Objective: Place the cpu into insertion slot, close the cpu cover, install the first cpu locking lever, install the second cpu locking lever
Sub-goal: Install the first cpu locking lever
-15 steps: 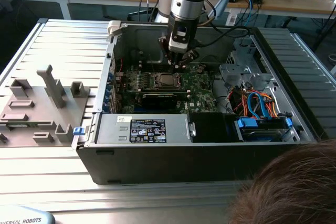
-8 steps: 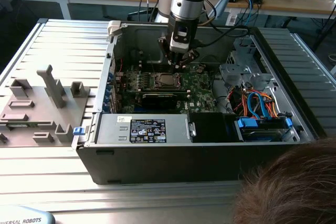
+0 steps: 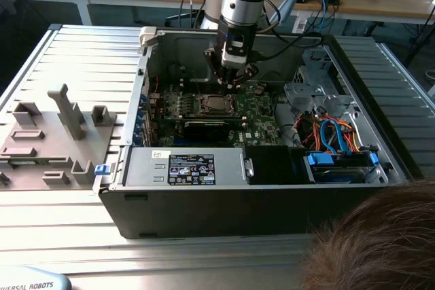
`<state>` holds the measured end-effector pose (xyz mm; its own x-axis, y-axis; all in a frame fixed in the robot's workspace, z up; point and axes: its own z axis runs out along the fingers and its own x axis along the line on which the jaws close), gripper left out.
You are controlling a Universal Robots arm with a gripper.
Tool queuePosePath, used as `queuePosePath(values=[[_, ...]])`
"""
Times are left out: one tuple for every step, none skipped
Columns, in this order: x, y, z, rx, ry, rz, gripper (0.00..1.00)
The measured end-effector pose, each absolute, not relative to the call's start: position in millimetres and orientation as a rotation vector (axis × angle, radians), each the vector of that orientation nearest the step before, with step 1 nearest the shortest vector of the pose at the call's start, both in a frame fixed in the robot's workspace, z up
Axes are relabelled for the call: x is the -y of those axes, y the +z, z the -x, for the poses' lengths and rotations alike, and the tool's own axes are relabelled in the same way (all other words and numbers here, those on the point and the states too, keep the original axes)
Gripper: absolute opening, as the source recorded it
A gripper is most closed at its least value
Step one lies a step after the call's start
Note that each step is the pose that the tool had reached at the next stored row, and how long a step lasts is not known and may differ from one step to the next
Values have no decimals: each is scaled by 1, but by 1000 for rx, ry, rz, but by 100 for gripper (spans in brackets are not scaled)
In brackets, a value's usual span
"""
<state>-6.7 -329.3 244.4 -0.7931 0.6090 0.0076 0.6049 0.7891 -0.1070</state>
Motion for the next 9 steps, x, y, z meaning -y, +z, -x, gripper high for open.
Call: queuePosePath(values=[[329,244,7,2934,154,990,11],[329,244,7,2937,154,981,11],[329,244,7,2940,154,973,11],[329,244,7,2942,154,968,11],[329,244,7,2946,154,958,11],[329,244,7,2947,155,953,11],[329,244,7,2949,155,948,11],[329,244,7,2952,155,940,11],[329,244,7,2954,155,935,11]])
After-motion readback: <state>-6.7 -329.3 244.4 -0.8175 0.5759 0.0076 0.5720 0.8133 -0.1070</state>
